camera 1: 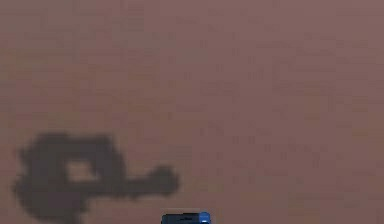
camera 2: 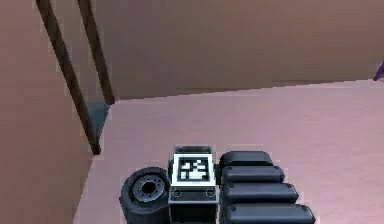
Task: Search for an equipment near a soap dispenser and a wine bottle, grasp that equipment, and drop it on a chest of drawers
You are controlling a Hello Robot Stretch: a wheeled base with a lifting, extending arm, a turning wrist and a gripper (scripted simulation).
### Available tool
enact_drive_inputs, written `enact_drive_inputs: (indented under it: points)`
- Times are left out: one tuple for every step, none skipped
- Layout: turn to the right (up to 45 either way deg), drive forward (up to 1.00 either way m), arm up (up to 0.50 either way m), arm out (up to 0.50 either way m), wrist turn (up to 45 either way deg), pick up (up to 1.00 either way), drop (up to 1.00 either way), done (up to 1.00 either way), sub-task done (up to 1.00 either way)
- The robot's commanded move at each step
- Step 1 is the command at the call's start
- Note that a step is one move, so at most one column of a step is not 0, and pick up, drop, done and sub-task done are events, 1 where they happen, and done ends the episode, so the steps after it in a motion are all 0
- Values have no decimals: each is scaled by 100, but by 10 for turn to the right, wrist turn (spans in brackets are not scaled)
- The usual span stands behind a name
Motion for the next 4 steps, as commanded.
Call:
enact_drive_inputs:
  points:
    - [-450,0,0,0,0,0,0,0,0]
    - [-450,0,0,0,0,0,0,0,0]
    - [-180,0,0,0,0,0,0,0,0]
    - [450,0,0,0,0,0,0,0,0]
